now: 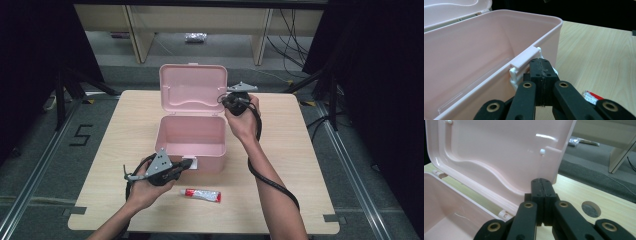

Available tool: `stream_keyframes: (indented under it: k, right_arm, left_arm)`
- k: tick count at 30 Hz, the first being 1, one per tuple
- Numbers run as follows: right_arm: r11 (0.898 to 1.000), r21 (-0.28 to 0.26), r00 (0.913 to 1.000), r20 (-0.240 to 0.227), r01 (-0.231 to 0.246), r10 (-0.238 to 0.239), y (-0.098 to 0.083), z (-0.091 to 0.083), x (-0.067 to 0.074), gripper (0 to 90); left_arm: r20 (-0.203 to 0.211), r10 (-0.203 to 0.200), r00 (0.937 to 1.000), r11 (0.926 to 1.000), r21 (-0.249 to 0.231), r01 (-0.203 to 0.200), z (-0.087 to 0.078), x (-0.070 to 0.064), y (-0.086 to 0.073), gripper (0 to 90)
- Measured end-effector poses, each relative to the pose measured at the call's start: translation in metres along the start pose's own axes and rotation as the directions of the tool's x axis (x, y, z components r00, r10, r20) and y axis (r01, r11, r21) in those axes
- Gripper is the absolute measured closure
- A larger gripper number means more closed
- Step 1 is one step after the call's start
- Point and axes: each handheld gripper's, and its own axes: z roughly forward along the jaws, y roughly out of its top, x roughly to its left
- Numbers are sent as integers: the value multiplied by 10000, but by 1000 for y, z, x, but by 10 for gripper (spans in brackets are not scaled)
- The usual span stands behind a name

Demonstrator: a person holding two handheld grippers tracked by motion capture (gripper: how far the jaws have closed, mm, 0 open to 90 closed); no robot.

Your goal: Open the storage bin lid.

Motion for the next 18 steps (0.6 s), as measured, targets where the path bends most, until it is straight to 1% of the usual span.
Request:
stream_keyframes:
  k: [1, 2, 3, 5, 6, 7, 8, 9, 10, 11, 13, 14, 15, 17, 18]
  right_arm:
    - [9999, 87, 10000, -66, -72, 73, 0, 0, 1, 900]
    - [9999, 108, 10000, -14, -58, 58, -1, 1, 1, 900]
    - [9998, 213, 10000, -29, -30, 31, -1, 1, 0, 900]
    - [9997, 253, 10000, -59, 11, -10, -1, 2, -1, 900]
    - [9996, 227, 9998, -75, -166, 168, -3, 3, 0, 900]
    - [9995, 308, 9999, 38, 113, -114, -2, 2, -1, 900]
    - [9994, 351, 10000, -27, -30, 31, -3, 2, 0, 900]
    - [9996, 261, 10000, -32, -47, 47, -4, 5, 0, 900]
    - [9996, 284, 9999, -71, -93, 95, -5, 5, 0, 900]
    - [9993, 369, 10000, -39, -12, 13, -5, 5, -1, 900]
    - [9990, 455, 10000, -87, -31, 35, -6, 6, -1, 900]
    - [9988, 468, 9998, -73, -160, 164, -6, 7, 0, 900]
    - [9989, 463, 10000, -81, -26, 29, -7, 7, -1, 900]
    - [9990, 440, 9999, -109, -28, 33, -8, 9, -1, 900]
    - [9987, 492, 10000, -18, 90, -89, -7, 9, -1, 900]
  left_arm:
    - [36, 19, 10000, 10000, -47, -19, 0, 0, 0, 896]
    - [43, 20, 10000, 10000, -53, -20, 0, 0, 0, 896]
    - [42, 14, 10000, 10000, -50, -14, 0, 0, 0, 896]
    - [44, 49, 10000, 10000, -26, -49, 0, 0, 0, 896]
    - [42, 41, 10000, 10000, -14, -41, 0, 0, 0, 896]
    - [42, 41, 10000, 10000, -14, -41, 0, 0, 0, 896]
    - [42, 35, 10000, 10000, -15, -35, 0, 0, 0, 896]
    - [42, 44, 10000, 10000, -15, -44, 0, 0, 0, 896]
    - [41, 33, 10000, 10000, -30, -33, 0, 0, 0, 896]
    - [34, 25, 10000, 10000, -37, -25, 0, 0, 0, 896]
    - [33, 26, 10000, 10000, -49, -26, 0, 0, 0, 896]
    - [36, 39, 10000, 10000, -40, -39, 0, 0, 0, 896]
    - [40, 45, 10000, 10000, -29, -45, 0, 0, 0, 896]
    - [57, 32, 10000, 10000, -19, -32, 0, 0, 0, 896]
    - [41, 37, 10000, 10000, -16, -36, 0, 0, 0, 896]
